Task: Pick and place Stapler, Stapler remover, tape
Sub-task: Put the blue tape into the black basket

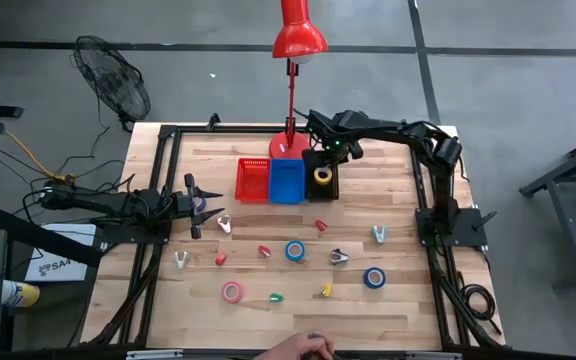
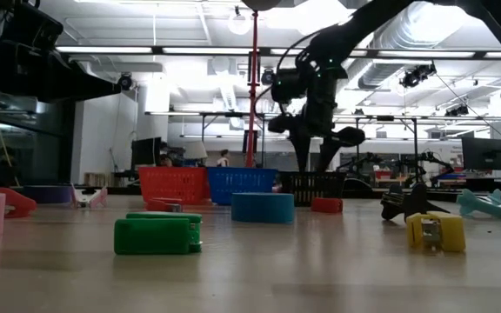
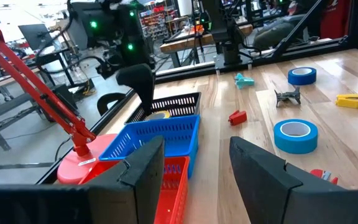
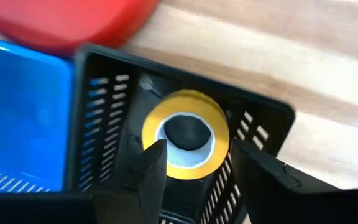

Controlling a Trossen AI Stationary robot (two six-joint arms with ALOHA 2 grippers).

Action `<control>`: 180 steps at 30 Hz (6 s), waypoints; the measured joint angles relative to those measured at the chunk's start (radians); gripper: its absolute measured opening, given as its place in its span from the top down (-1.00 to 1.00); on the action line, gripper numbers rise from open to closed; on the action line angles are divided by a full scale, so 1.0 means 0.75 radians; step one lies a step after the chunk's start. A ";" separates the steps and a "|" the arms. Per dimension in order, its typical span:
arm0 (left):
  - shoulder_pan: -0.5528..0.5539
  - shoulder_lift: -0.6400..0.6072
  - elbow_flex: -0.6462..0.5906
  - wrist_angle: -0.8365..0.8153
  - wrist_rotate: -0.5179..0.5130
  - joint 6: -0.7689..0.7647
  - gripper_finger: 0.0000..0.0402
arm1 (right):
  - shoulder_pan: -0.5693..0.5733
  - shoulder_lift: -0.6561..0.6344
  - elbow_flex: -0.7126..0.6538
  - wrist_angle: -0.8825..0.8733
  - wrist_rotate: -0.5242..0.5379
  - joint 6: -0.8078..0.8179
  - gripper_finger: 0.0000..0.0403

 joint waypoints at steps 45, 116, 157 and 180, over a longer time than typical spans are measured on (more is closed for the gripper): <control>0.000 0.000 0.000 -0.001 0.000 0.000 0.11 | 1.201 -0.867 -0.849 0.032 -0.014 0.836 0.30; 0.000 0.000 0.000 -0.001 0.000 0.000 0.11 | 1.142 -0.522 -0.493 -0.036 -0.084 -0.273 0.85; 0.001 0.000 0.000 -0.001 0.000 0.000 0.11 | 0.322 -0.062 0.047 -0.220 0.193 -2.428 0.84; 0.001 0.000 0.000 -0.005 0.000 0.000 0.11 | 0.314 0.026 0.056 -0.258 0.139 -2.659 0.83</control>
